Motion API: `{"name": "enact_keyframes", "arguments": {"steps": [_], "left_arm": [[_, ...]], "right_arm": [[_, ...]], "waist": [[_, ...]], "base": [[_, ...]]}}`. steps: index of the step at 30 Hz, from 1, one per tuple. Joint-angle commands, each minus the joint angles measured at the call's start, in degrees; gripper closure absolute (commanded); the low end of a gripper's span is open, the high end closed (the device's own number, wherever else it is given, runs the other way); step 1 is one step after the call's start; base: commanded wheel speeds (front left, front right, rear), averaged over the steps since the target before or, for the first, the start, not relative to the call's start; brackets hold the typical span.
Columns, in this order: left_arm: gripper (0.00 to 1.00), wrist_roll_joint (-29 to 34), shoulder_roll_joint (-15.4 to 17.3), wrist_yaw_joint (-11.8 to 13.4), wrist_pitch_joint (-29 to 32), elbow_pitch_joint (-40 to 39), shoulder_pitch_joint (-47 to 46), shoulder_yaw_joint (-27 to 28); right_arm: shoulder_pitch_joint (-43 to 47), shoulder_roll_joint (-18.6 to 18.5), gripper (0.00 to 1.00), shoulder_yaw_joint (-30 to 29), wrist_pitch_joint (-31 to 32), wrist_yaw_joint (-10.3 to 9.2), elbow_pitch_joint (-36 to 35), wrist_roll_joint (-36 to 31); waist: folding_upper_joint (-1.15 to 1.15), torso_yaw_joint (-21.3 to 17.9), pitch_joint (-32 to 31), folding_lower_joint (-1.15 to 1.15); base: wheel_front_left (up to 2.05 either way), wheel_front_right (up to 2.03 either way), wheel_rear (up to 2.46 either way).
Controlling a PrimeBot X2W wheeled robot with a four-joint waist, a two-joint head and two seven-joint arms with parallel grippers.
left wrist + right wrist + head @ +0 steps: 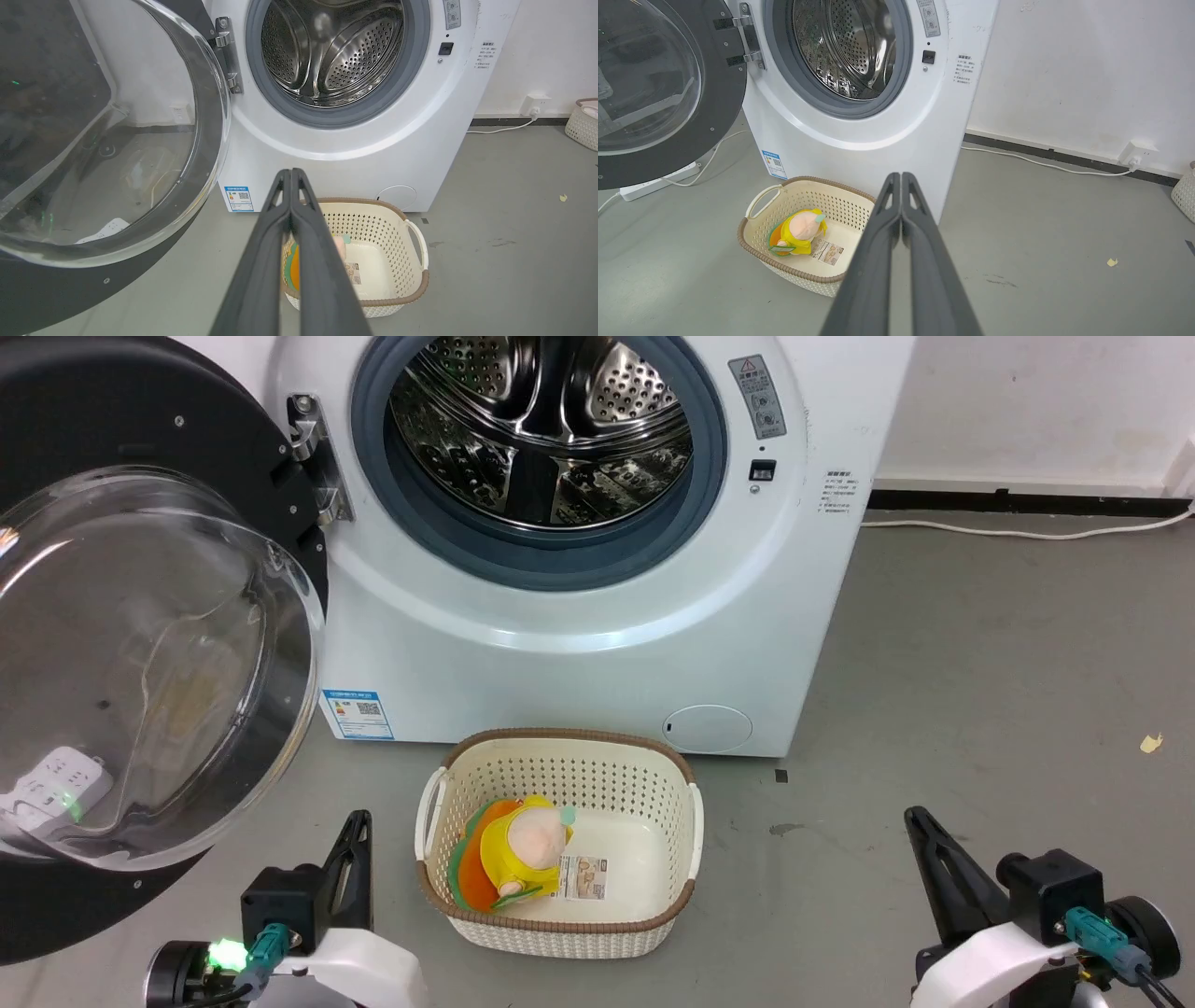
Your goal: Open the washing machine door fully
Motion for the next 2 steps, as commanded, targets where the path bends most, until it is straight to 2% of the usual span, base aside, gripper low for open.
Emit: {"name": "enact_keyframes", "arguments": {"steps": [1,2], "left_arm": [[1.00,0.51,0.02,-0.32,0.02,-0.23,-0.87,0.09],[1.00,0.51,0.02,-0.32,0.02,-0.23,-0.87,0.09]], "right_arm": [[-0.71,0.16,1.00,-0.14,0.03,0.05,-0.29,-0.43],[-0.71,0.16,1.00,-0.14,0.03,0.05,-0.29,-0.43]], "waist": [[0.00,0.00,0.00,0.00],[0.00,0.00,0.00,0.00]], "base": [[0.00,0.00,0.00],[0.00,0.00,0.00]]}}
